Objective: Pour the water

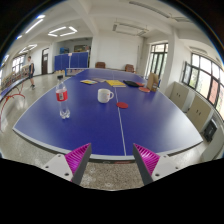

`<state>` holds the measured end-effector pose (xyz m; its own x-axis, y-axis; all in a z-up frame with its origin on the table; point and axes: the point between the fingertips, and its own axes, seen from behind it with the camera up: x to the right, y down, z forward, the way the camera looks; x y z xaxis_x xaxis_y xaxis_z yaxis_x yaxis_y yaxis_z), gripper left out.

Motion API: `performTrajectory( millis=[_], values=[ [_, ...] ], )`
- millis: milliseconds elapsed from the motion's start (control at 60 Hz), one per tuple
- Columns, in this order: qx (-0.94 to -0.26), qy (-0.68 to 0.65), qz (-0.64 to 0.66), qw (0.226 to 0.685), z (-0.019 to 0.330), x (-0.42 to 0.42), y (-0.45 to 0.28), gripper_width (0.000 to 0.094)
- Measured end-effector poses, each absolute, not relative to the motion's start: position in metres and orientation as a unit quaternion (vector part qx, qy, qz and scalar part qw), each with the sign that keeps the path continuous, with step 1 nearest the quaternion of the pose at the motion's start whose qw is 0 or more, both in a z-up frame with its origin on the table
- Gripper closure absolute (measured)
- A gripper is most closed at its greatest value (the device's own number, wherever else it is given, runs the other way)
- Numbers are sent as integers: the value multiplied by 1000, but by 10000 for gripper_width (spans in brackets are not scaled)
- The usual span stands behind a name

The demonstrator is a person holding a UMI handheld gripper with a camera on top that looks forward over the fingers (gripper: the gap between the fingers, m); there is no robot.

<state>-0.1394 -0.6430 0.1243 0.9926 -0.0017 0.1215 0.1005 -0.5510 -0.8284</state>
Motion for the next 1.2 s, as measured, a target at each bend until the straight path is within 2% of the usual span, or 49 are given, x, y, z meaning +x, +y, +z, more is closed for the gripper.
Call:
performTrajectory(
  millis=[117, 200, 350, 450, 533, 650, 750, 833, 1000, 1133, 1200],
  values=[
    [-879, -46, -16, 475, 97, -231, -615, 87],
    [-869, -62, 6, 492, 105, -293, -583, 84],
    [-845, -72, 31, 530, 110, -380, -483, 83],
    [-831, -51, 24, 554, 114, -401, -424, 84],
    [-826, -31, 17, 563, 104, -404, -381, 90],
    [-821, -44, 9, 569, 88, -413, -349, 217],
    [-812, -39, -15, 582, 85, -406, -333, 408],
    [-806, -15, -5, 591, 88, -407, -334, 457],
    [-800, -10, 10, 599, 93, -407, -330, 631],
    [-800, -16, 40, 599, 104, -413, -327, 631],
    [-793, -15, 68, 605, 128, -418, -324, 630]
  ],
)
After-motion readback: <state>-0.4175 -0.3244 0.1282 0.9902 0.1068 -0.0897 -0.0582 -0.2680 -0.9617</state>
